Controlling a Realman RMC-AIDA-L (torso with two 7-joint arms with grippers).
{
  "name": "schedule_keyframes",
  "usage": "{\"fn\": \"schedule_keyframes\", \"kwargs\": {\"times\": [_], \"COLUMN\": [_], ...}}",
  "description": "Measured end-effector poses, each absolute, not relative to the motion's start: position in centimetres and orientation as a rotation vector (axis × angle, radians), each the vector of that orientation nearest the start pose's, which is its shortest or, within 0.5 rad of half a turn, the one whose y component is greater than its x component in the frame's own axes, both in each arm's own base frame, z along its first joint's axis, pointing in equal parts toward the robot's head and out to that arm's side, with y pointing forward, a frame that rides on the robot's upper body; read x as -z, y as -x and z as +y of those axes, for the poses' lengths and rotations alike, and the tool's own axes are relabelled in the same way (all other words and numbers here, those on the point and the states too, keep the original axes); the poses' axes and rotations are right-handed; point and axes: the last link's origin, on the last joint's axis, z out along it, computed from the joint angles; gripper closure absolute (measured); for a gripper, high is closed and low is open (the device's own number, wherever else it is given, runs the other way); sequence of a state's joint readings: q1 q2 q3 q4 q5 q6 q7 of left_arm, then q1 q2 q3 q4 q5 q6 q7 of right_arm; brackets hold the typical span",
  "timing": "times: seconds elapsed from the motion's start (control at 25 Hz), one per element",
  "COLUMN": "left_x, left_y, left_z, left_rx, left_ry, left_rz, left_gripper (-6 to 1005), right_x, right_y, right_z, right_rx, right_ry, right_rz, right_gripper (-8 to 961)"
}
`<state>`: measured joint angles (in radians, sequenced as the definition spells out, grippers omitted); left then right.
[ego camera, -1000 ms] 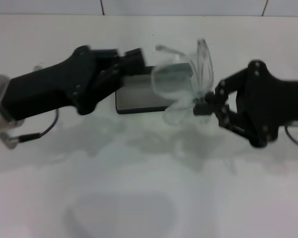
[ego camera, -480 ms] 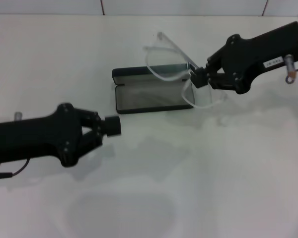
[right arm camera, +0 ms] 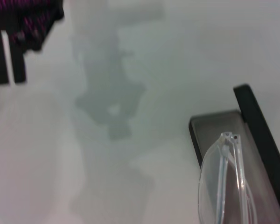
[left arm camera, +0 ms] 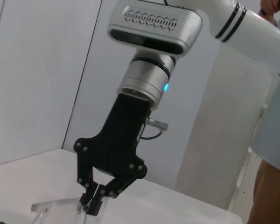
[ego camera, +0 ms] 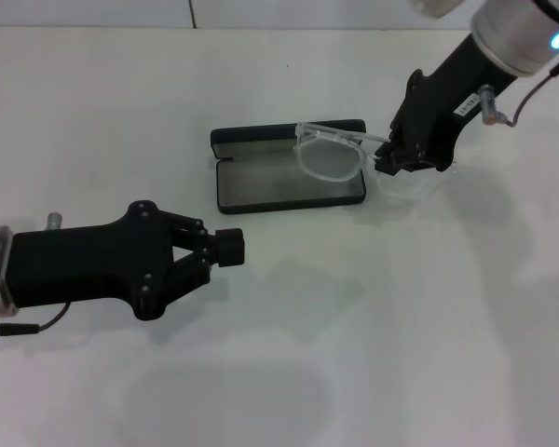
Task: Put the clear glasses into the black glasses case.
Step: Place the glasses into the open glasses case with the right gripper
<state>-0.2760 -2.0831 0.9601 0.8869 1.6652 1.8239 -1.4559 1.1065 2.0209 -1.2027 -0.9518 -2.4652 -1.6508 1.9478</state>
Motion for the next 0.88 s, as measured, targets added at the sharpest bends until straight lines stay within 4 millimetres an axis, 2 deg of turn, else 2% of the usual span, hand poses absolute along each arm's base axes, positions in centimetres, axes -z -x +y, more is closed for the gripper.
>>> {"fn": "schedule_keyframes", "kwargs": {"times": [0.2, 0.4, 0.64, 0.88], "left_x": [-2.0, -2.0, -2.0, -2.0], "left_y": [24.5, 24.5, 24.5, 24.3], "left_z": [26.0, 26.0, 26.0, 26.2], "left_rx": [1.038, 1.039, 1.043, 1.046], "left_ry": [2.836, 2.835, 2.830, 2.833], "left_rz": [-0.533, -0.533, -0.534, -0.523], "left_gripper": [948, 948, 949, 948], "right_x": [1.9, 3.7, 5.3, 5.9], "right_y": [-5.0, -4.7, -5.3, -5.7], "right_z": [41.0, 41.0, 41.0, 41.3], "right_rx": [0.676, 0.769, 0.672, 0.595], "right_ry": [3.018, 2.960, 2.951, 2.938], "right_rz": [-0.173, -0.387, -0.526, -0.524], "right_gripper": [903, 903, 903, 903]}}
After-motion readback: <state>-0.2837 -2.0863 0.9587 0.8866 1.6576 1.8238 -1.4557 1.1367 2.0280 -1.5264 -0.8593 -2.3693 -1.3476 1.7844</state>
